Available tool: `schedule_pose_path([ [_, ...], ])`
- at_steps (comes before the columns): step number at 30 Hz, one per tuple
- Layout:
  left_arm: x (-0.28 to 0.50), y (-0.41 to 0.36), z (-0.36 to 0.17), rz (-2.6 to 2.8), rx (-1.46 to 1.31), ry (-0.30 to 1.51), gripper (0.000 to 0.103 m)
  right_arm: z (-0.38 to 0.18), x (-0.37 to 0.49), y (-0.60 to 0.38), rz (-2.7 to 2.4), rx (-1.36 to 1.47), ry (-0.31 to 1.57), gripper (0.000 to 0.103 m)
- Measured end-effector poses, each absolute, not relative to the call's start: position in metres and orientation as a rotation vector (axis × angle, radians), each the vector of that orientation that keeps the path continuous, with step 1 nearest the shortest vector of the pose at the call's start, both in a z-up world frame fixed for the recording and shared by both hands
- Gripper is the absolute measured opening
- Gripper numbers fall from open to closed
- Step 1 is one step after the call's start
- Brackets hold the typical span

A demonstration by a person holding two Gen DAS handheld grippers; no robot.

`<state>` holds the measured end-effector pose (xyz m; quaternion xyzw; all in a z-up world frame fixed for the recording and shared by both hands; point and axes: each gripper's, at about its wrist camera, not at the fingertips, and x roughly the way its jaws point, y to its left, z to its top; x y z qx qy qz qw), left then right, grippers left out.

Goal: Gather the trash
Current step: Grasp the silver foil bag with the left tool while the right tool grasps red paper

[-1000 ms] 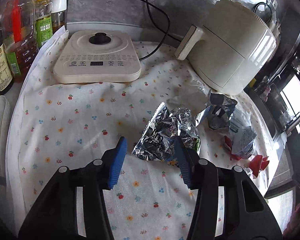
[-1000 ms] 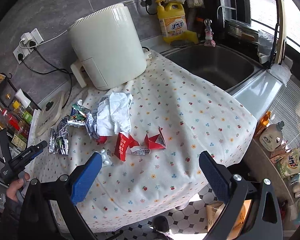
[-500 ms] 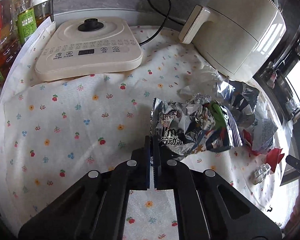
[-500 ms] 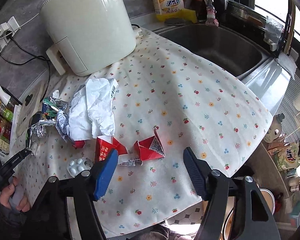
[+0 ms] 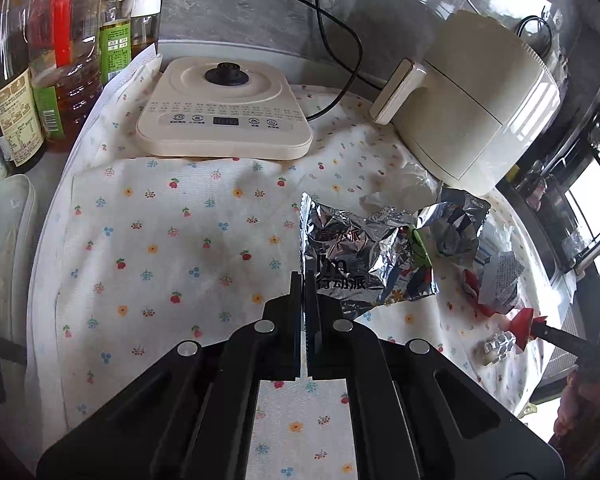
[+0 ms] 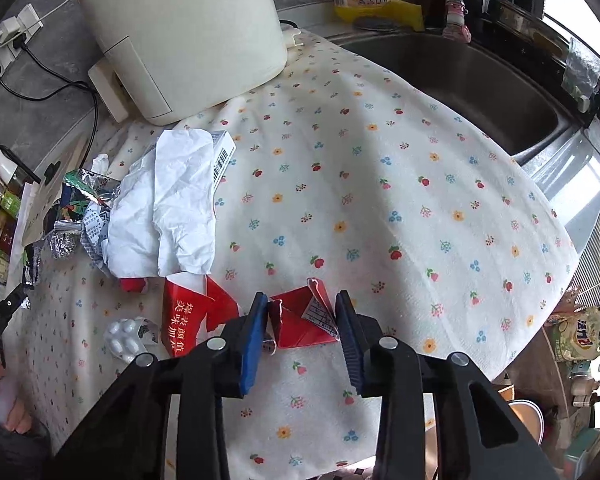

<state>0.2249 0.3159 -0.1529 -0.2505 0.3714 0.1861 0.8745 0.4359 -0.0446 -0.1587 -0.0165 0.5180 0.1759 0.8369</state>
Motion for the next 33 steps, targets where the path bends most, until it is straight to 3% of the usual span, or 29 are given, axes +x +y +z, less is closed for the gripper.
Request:
schedule_pose_path([
  [20, 0.101, 0.194, -0.063, 0.631, -0.479, 0.637, 0.002, -0.11, 0.394, -0.099, 0.682, -0.017, 0.99, 0.034],
  [33, 0.109, 0.106, -0.063, 0.535, -0.466, 0.655, 0.002, -0.085, 0.353, -0.183, 0.703, 0.012, 0.952, 0.034],
])
